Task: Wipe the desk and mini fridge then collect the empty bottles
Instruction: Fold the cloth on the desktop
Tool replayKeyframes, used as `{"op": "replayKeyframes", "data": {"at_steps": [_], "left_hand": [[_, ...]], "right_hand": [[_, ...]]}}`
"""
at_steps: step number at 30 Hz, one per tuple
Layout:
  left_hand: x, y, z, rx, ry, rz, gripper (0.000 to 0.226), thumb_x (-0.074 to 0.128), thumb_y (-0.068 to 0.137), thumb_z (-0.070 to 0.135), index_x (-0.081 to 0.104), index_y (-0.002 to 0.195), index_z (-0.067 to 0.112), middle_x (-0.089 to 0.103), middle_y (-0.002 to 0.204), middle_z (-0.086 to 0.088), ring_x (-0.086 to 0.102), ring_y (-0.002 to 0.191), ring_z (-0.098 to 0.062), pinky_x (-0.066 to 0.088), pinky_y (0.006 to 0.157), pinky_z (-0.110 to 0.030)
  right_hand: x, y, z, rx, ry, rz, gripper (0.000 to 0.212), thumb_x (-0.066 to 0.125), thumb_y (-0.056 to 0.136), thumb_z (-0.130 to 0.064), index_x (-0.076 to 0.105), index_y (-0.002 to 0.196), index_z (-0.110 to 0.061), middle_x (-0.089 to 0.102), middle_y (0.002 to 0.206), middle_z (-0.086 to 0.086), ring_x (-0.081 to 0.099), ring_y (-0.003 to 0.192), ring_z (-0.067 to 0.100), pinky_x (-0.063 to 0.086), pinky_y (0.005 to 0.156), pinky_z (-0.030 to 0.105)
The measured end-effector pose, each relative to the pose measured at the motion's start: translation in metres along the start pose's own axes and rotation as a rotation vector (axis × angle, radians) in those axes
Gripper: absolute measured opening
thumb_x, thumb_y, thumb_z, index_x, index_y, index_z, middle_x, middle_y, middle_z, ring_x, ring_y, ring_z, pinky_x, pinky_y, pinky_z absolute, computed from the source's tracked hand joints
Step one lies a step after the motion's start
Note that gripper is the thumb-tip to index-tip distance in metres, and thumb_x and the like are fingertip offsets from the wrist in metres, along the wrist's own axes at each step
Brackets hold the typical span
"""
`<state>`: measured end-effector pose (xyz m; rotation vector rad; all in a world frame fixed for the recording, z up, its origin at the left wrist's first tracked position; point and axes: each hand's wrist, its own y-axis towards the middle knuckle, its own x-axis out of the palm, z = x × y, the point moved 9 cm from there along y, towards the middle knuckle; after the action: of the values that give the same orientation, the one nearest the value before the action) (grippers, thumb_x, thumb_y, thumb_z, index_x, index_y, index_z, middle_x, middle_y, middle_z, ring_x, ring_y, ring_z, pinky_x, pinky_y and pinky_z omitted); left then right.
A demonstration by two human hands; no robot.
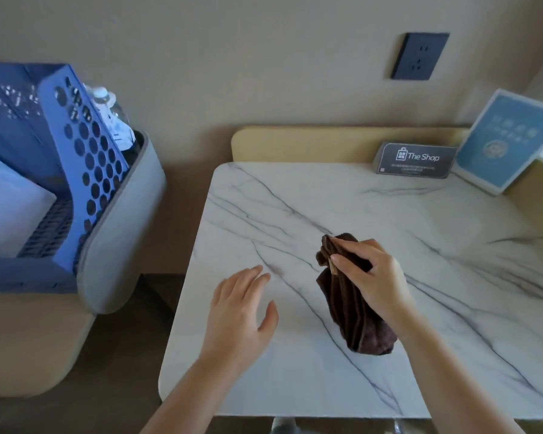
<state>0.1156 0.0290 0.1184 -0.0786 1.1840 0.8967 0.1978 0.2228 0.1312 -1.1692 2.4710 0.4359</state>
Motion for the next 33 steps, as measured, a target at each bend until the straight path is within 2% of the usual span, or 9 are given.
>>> {"op": "replayKeyframes", "data": {"at_steps": [9, 11, 13, 14, 17, 20, 25, 30, 33], "left_hand": [[0.017, 0.044, -0.051, -0.111, 0.011, -0.037, 0.044, 0.043, 0.082, 0.037, 0.062, 0.113, 0.012, 0.062, 0.12, -0.004, 0.057, 0.109, -0.02, 0.04, 0.093, -0.032], [0.018, 0.045, -0.065, -0.144, 0.018, -0.059, 0.045, 0.042, 0.082, 0.037, 0.062, 0.113, 0.012, 0.062, 0.12, -0.004, 0.057, 0.11, -0.02, 0.041, 0.092, -0.032], [0.018, 0.045, -0.078, -0.17, 0.029, -0.081, 0.046, 0.041, 0.082, 0.037, 0.062, 0.113, 0.012, 0.062, 0.12, -0.004, 0.058, 0.109, -0.02, 0.042, 0.091, -0.032], [0.018, 0.045, -0.083, -0.174, 0.041, -0.092, 0.046, 0.04, 0.081, 0.037, 0.063, 0.113, 0.011, 0.062, 0.119, -0.005, 0.059, 0.109, -0.021, 0.042, 0.09, -0.032], [0.018, 0.046, -0.095, -0.171, 0.063, -0.109, 0.045, 0.041, 0.08, 0.037, 0.064, 0.11, 0.012, 0.064, 0.116, -0.004, 0.06, 0.106, -0.02, 0.039, 0.089, -0.029], [0.019, 0.046, -0.104, -0.165, 0.057, -0.108, 0.044, 0.042, 0.08, 0.037, 0.063, 0.111, 0.013, 0.063, 0.116, -0.004, 0.06, 0.106, -0.019, 0.038, 0.09, -0.029], [0.027, 0.052, -0.109, -0.114, 0.024, -0.092, 0.042, 0.044, 0.08, 0.034, 0.063, 0.111, 0.012, 0.063, 0.114, -0.005, 0.06, 0.105, -0.021, 0.039, 0.089, -0.029], [0.037, 0.063, -0.095, 0.016, -0.056, -0.003, 0.038, 0.047, 0.082, 0.027, 0.064, 0.11, 0.009, 0.062, 0.116, -0.008, 0.051, 0.109, -0.017, 0.046, 0.089, -0.035], [0.045, 0.069, -0.087, 0.081, -0.055, 0.039, 0.035, 0.05, 0.083, 0.026, 0.065, 0.109, 0.008, 0.063, 0.116, -0.009, 0.053, 0.108, -0.021, 0.05, 0.087, -0.038]], "right_hand": [[0.065, 0.105, -0.009, -0.212, -0.341, -0.287, 0.032, 0.068, 0.081, -0.025, 0.064, 0.113, -0.028, 0.048, 0.093, -0.002, 0.049, 0.081, 0.006, 0.033, 0.072, 0.001], [0.096, 0.117, -0.013, -0.275, -0.434, -0.406, 0.033, 0.065, 0.083, -0.03, 0.062, 0.116, -0.03, 0.047, 0.098, -0.001, 0.048, 0.083, 0.008, 0.037, 0.075, 0.007], [0.127, 0.124, -0.017, -0.348, -0.526, -0.516, 0.034, 0.063, 0.084, -0.035, 0.061, 0.118, -0.033, 0.048, 0.105, 0.003, 0.05, 0.09, 0.016, 0.044, 0.08, 0.025], [0.143, 0.125, -0.019, -0.397, -0.57, -0.57, 0.035, 0.063, 0.084, -0.036, 0.06, 0.119, -0.033, 0.048, 0.107, 0.004, 0.05, 0.092, 0.018, 0.043, 0.08, 0.028], [0.187, 0.119, -0.017, -0.496, -0.665, -0.747, 0.037, 0.06, 0.086, -0.038, 0.056, 0.122, -0.035, 0.045, 0.107, 0.002, 0.048, 0.093, 0.017, 0.039, 0.076, 0.024], [0.212, 0.108, -0.006, -0.547, -0.731, -0.843, 0.038, 0.058, 0.086, -0.04, 0.054, 0.124, -0.039, 0.047, 0.106, 0.002, 0.048, 0.094, 0.018, 0.042, 0.076, 0.029], [0.195, 0.102, -0.005, -0.552, -0.573, -0.681, 0.035, 0.068, 0.077, -0.041, 0.065, 0.11, -0.032, 0.059, 0.111, 0.009, 0.058, 0.097, 0.025, 0.05, 0.079, 0.032], [0.121, 0.095, 0.01, -0.431, -0.455, -0.251, 0.039, 0.058, 0.077, -0.046, 0.069, 0.105, -0.022, 0.061, 0.114, 0.012, 0.06, 0.1, 0.028, 0.052, 0.081, 0.042], [0.091, 0.076, 0.024, -0.366, -0.48, -0.04, 0.04, 0.055, 0.079, -0.043, 0.068, 0.108, -0.019, 0.06, 0.115, 0.01, 0.056, 0.105, 0.025, 0.052, 0.085, 0.041]]}}
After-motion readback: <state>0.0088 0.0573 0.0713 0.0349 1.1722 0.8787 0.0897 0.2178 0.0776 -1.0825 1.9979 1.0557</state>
